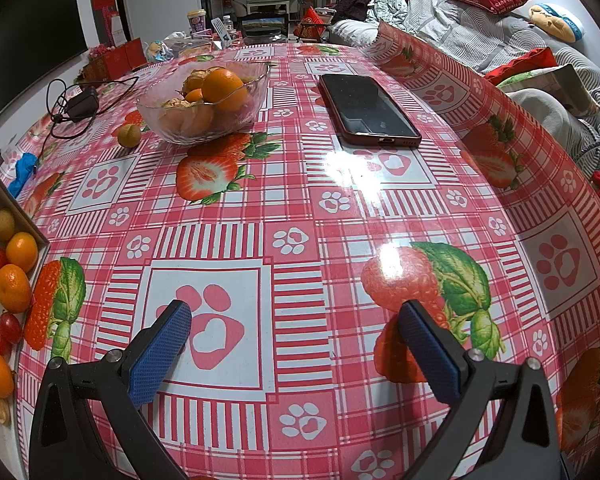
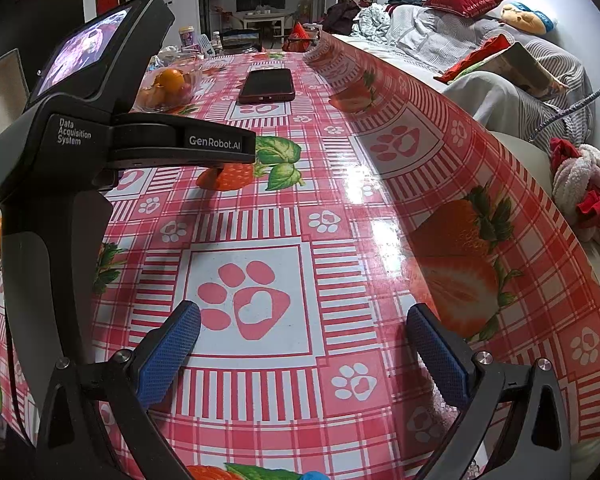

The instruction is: Organize fruits

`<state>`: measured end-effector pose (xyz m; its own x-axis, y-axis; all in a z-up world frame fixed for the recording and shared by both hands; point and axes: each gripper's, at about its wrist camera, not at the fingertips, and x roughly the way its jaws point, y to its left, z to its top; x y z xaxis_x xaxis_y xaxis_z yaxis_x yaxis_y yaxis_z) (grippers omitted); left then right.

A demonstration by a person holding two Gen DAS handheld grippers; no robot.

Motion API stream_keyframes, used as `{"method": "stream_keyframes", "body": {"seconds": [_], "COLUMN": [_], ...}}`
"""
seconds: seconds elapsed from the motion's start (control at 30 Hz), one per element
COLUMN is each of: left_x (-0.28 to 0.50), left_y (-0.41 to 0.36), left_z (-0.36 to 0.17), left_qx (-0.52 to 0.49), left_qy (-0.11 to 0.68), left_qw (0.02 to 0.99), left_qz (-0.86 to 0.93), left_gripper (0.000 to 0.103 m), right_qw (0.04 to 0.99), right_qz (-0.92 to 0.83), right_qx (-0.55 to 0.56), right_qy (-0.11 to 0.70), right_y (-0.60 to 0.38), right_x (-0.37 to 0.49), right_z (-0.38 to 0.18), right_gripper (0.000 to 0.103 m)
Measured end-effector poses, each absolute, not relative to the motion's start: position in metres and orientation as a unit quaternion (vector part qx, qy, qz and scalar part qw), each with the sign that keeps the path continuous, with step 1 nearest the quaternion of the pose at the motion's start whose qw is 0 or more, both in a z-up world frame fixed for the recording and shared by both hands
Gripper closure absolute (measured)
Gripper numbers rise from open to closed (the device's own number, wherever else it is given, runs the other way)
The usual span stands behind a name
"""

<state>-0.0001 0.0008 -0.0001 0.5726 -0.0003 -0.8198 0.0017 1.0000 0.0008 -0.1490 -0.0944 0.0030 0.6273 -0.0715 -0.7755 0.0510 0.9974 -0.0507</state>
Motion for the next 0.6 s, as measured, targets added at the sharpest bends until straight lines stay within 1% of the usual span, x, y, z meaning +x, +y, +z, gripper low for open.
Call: {"method": "stream_keyframes", "body": {"seconds": [0.6], "left_x": [-0.0001], "left_y": [0.0006], "left_z": [-0.0003], "left_qx": [0.001], "left_qy": [0.462], "left_qw": [0.887], "left_qz": [-0.001], "left_gripper": [0.000], "right_qw": [0.901], "right_qz": [-0.036], "right_qx": [-0.016], "right_qy": [0.431], "right_y": [-0.0944], "right_x": [-0.1498], "right_z": [0.0024], "right_gripper": [0.000]}}
